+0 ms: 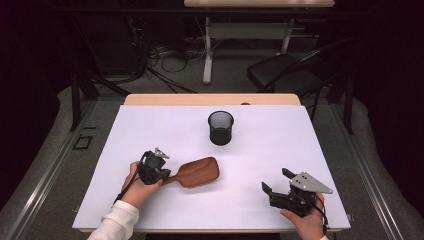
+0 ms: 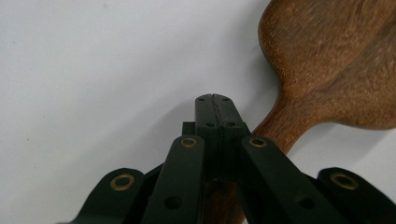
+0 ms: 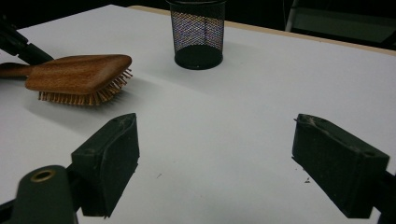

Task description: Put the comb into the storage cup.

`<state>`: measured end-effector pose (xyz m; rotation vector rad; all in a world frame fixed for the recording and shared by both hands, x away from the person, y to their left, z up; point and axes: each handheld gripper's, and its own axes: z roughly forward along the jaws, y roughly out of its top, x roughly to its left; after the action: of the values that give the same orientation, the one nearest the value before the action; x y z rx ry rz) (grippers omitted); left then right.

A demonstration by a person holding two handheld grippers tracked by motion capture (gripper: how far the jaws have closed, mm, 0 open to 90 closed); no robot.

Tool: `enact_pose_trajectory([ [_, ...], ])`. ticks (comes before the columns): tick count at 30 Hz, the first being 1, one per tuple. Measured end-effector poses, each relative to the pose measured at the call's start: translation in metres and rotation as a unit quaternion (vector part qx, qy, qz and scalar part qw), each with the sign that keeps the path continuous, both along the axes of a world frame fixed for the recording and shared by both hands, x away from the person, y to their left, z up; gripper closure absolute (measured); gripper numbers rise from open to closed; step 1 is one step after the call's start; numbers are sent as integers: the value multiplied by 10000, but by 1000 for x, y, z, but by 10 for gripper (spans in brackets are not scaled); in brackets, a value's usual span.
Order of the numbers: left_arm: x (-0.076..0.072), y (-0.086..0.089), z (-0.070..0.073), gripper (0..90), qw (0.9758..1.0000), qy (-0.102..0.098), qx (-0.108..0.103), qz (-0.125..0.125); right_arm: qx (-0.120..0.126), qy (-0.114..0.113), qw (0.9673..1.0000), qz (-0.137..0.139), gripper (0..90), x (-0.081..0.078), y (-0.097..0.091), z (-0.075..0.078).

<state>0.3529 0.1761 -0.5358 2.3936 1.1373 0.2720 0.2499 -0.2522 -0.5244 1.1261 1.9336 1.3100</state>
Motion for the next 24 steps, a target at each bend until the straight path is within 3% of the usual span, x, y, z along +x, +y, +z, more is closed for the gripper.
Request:
enact_pose_trajectory([
  [7, -7, 7, 0, 900, 9999, 20, -146, -16, -16, -15, 10000, -1, 145, 0, -1, 0],
  [24, -32, 4, -1, 899, 9993, 29, -135, -358, -10, -24, 10000, 27, 145, 0, -1, 1],
])
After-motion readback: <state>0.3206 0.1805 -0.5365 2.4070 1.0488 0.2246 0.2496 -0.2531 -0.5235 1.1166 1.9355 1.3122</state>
